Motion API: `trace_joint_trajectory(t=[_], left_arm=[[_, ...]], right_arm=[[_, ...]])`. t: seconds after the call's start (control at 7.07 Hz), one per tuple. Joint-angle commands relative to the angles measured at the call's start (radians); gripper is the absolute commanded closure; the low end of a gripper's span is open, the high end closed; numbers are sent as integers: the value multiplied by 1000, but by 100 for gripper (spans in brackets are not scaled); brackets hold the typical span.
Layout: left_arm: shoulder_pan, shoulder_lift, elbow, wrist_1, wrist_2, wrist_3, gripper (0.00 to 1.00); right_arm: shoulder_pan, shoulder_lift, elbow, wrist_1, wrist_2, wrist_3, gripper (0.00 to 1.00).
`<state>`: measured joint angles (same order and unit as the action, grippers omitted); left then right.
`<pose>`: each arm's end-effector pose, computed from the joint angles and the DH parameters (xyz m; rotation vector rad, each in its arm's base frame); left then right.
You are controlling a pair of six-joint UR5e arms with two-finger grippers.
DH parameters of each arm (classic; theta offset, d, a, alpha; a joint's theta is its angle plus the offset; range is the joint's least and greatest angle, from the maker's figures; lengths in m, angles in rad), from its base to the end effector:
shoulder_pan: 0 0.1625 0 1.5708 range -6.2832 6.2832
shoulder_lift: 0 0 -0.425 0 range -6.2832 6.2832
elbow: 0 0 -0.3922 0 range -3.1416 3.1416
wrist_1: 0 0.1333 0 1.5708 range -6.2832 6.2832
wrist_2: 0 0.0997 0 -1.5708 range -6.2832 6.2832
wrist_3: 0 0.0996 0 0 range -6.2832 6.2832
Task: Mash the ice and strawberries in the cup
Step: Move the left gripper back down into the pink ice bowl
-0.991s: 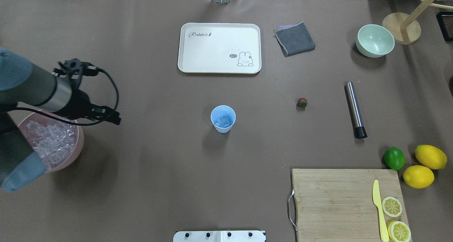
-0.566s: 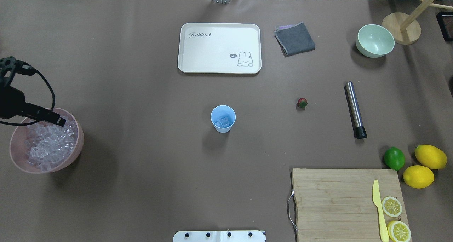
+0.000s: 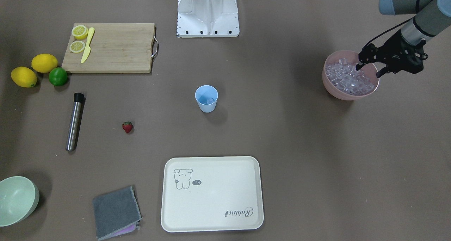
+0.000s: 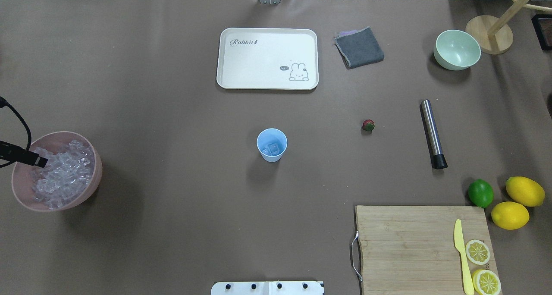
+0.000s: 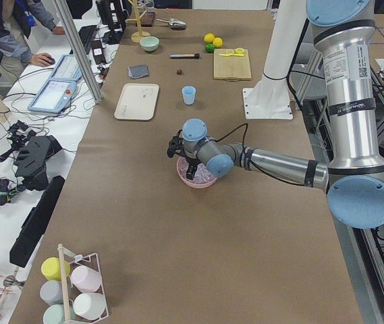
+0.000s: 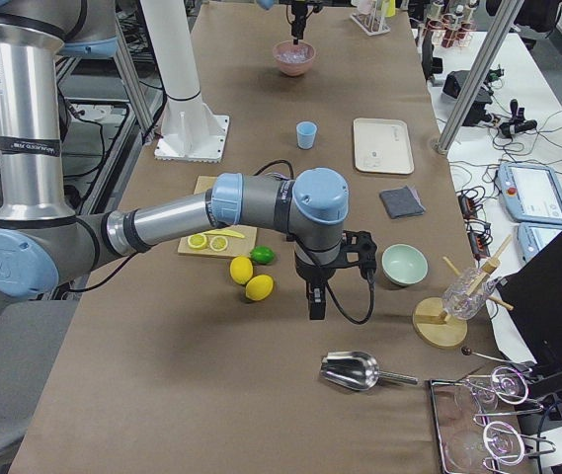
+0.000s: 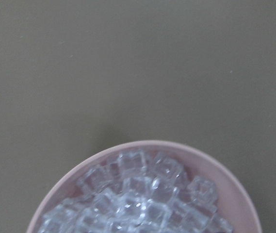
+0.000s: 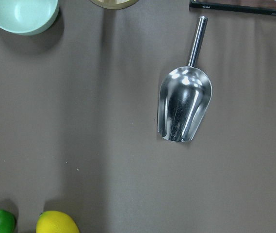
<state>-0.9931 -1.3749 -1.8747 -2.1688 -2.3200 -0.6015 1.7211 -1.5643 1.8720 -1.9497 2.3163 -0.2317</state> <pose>0.1802 -0.3963 0.5279 0.1598 0.9694 0.2424 0.1355 -0.4556 0.5488 0.0748 -0.7446 -0.0510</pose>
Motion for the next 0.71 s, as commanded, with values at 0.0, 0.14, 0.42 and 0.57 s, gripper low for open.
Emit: trace_joint_trajectory(t=[0.0, 0.14, 0.42, 0.57], left_arm=[[5, 11, 19, -69, 1, -59, 19], [23, 4, 17, -92, 2, -111, 20], [39, 11, 20, -114, 2, -116, 20], [54, 11, 20, -115, 7, -118, 20]], right_arm=[[0, 1, -1, 0, 0, 0, 0], [0, 0, -1, 0, 0, 0, 0], [0, 0, -2, 0, 0, 0, 0], [0, 0, -2, 0, 0, 0, 0]])
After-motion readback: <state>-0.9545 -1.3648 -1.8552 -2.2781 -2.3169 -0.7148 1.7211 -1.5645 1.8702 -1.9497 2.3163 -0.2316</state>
